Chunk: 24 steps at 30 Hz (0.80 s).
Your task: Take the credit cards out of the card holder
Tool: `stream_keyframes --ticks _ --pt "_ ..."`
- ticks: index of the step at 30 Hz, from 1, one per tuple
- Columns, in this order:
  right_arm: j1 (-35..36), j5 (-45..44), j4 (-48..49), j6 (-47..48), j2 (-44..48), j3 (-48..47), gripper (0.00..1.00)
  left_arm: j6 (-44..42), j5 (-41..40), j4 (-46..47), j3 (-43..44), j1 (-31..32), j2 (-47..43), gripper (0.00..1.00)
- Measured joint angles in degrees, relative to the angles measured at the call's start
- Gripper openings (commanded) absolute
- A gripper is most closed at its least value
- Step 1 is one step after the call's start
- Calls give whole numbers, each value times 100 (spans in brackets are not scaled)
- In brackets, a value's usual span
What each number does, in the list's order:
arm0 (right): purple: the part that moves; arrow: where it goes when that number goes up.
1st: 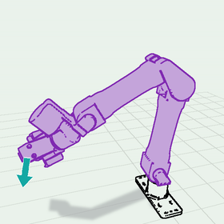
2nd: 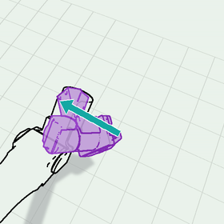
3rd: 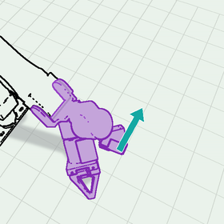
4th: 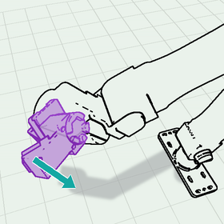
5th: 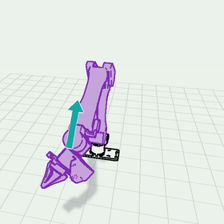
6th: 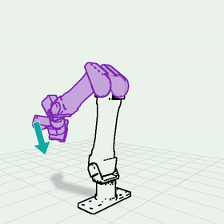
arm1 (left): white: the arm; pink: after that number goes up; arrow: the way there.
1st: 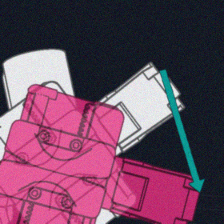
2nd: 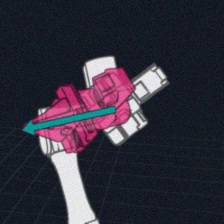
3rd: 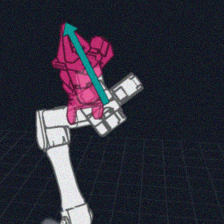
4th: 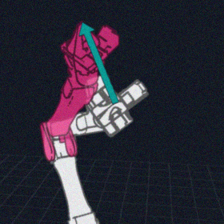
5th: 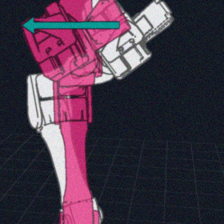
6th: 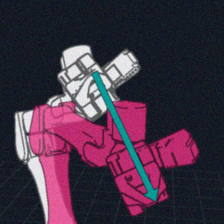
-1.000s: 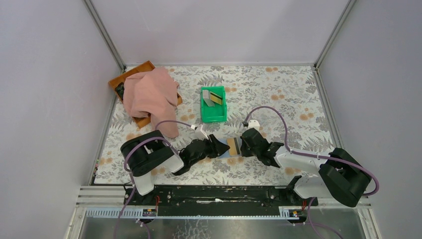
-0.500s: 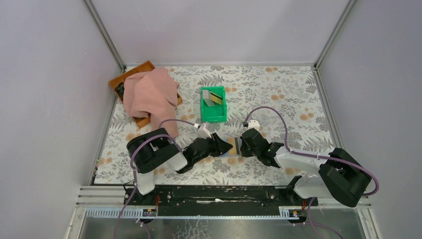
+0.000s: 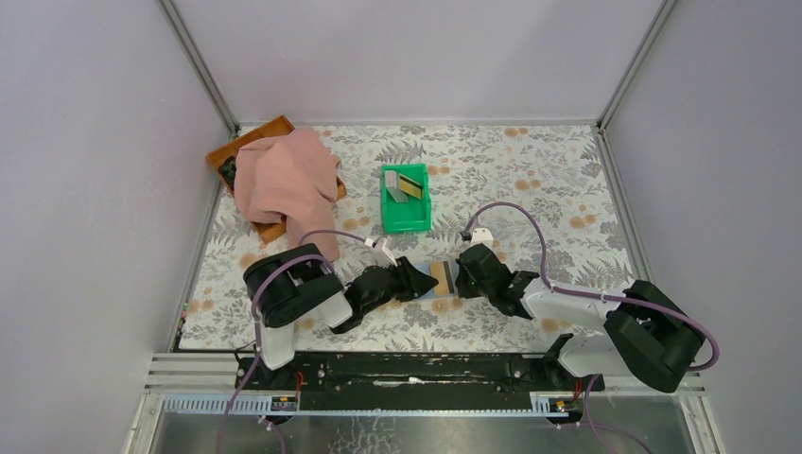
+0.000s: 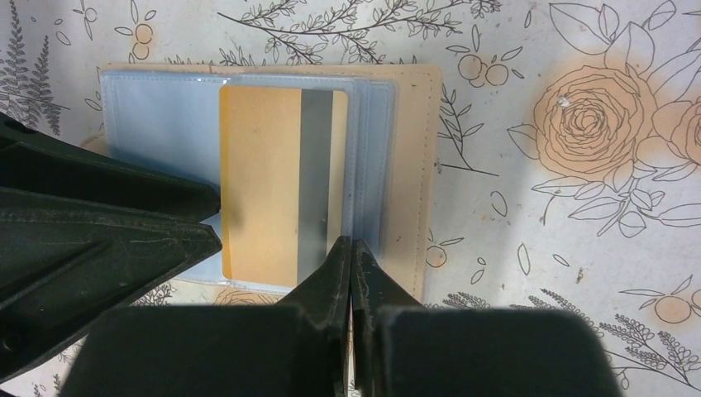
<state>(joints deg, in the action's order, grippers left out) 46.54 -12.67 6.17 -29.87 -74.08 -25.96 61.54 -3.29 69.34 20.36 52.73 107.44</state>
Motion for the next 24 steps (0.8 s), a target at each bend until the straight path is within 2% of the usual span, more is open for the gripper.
stream_keyframes --ticks 11,16,24 --pt "0 26 63 -2 -33 0 0 -17 35 72 68 0 107 41" --pt "0 26 63 -2 -33 0 0 22 87 417 133 -2 367 41" --pt "0 22 72 0 -44 0 0 184 179 898 103 -37 632 35"
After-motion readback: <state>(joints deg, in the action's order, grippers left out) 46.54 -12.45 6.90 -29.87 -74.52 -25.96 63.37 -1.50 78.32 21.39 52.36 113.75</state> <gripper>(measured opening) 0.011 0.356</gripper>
